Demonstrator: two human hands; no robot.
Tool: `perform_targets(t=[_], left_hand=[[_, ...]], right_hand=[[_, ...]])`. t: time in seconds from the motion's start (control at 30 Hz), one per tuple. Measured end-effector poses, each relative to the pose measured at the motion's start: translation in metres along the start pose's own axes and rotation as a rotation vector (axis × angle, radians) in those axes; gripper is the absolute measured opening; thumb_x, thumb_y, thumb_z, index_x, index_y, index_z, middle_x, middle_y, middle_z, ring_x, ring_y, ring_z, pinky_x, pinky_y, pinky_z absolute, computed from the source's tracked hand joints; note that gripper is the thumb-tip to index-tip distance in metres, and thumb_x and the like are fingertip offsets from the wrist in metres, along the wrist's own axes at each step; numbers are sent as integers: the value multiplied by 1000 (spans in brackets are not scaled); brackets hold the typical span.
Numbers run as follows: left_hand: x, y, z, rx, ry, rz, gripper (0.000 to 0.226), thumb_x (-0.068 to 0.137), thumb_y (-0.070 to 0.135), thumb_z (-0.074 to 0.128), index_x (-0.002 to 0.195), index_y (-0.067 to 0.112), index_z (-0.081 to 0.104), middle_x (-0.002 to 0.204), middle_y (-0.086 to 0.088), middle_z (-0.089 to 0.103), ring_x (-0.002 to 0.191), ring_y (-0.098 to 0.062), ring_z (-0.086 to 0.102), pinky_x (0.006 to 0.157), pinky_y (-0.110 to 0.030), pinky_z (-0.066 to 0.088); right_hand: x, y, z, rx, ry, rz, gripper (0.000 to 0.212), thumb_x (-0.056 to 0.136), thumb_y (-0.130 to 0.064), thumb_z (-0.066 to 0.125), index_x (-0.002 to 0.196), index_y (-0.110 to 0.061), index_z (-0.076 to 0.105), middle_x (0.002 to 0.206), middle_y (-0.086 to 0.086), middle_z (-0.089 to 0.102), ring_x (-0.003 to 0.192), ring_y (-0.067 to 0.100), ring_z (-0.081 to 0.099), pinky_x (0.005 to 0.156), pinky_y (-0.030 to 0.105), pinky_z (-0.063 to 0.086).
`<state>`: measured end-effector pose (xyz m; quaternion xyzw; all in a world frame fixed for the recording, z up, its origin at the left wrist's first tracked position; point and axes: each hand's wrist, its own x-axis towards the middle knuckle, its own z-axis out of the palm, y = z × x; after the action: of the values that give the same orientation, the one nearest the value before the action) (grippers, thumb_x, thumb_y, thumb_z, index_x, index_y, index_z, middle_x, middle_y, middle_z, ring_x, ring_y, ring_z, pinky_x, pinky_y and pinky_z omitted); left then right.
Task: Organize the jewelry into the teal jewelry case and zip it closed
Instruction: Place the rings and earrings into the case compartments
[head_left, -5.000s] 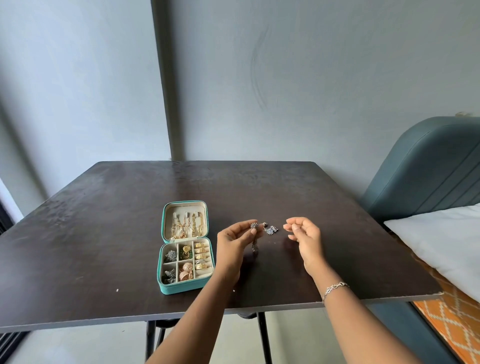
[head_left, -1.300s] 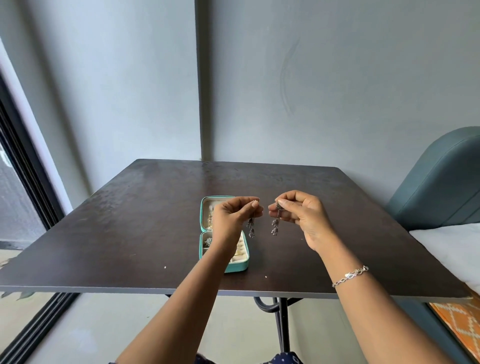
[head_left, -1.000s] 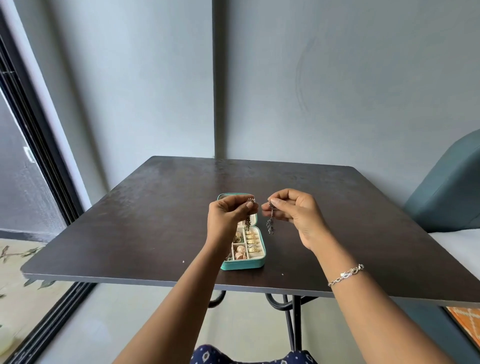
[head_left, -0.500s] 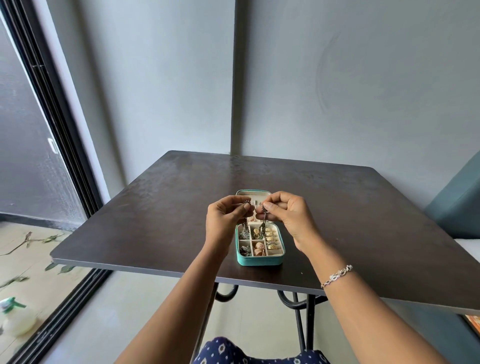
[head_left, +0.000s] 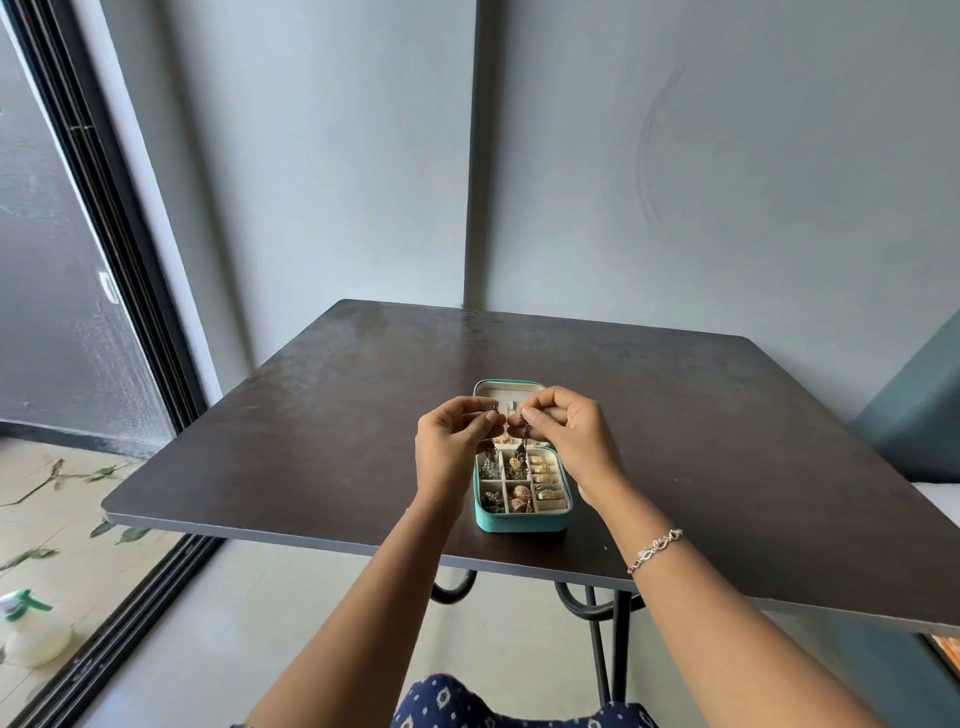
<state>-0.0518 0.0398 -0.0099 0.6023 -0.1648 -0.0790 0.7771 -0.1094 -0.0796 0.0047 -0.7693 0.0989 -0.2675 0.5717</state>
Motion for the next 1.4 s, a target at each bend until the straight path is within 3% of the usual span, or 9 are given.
perform_targets(t=[0.27, 0.47, 0.6, 0.73, 0.83, 0.97, 1.07, 1.23, 1.4], left_hand=[[-1, -5, -2, 5, 15, -14, 10, 84, 0, 60, 87, 7, 66, 79, -14, 70, 70, -21, 67, 72, -35, 56], [-1, -6, 2, -15, 1, -18, 10, 84, -2, 59, 90, 4, 65, 76, -11, 69, 65, -15, 67, 63, -24, 56], [0, -7, 4, 15, 7, -18, 9, 83, -1, 62, 89, 4, 66, 74, -11, 68, 60, -12, 65, 62, -27, 54], [1, -9, 5, 35, 20, -20, 10, 83, -3, 60, 91, -1, 66, 69, -9, 65, 54, -5, 62, 54, -19, 52], [3, -10, 5, 43, 25, -24, 9, 83, -3, 60, 88, 2, 67, 69, -9, 65, 55, -8, 61, 55, -19, 52], [3, -11, 5, 41, 28, -23, 9, 82, -3, 61, 86, 2, 67, 66, -8, 63, 55, -9, 60, 55, -20, 52], [2, -10, 7, 28, 17, -19, 9, 82, -5, 61, 88, 0, 66, 65, -8, 62, 51, -5, 59, 51, -17, 50], [3, -11, 10, 40, 4, -14, 14, 81, -5, 62, 79, 8, 66, 66, -8, 62, 56, -12, 58, 54, -18, 51], [5, -13, 11, 69, -3, -18, 18, 80, -3, 65, 74, 13, 67, 64, -4, 65, 56, -11, 59, 56, -20, 50]], right_hand=[[2, 14, 3, -57, 11, 14, 17, 85, -6, 61, 76, -20, 62, 82, 9, 71, 81, 25, 69, 83, 46, 54], [1, 21, 2, -5, -33, 34, 20, 85, 3, 57, 75, -14, 61, 74, 7, 69, 68, 19, 67, 78, 40, 56], [6, 28, 1, -189, -30, 37, 21, 83, -9, 63, 70, -25, 61, 75, 1, 72, 76, 18, 69, 80, 41, 54], [10, 30, 1, -312, -44, 39, 20, 80, -12, 68, 68, -28, 63, 72, -11, 65, 72, 8, 60, 73, 29, 49], [13, 33, 0, -367, -47, 47, 7, 80, -12, 69, 76, -18, 68, 77, -6, 65, 73, 8, 57, 70, 23, 42], [18, 39, 0, -476, -44, 82, 2, 79, -16, 70, 78, -15, 71, 82, 1, 68, 88, 20, 60, 77, 32, 49], [21, 41, 0, -573, -43, 76, 6, 78, -19, 70, 83, -15, 73, 78, -5, 58, 99, 25, 52, 83, 33, 45], [24, 44, 2, -623, -40, 85, 7, 76, -20, 72, 83, -16, 74, 88, 2, 61, 102, 26, 51, 85, 34, 45], [25, 51, -1, -563, -19, 70, 7, 79, -20, 70, 83, -17, 74, 83, -3, 58, 98, 26, 55, 83, 36, 47]])
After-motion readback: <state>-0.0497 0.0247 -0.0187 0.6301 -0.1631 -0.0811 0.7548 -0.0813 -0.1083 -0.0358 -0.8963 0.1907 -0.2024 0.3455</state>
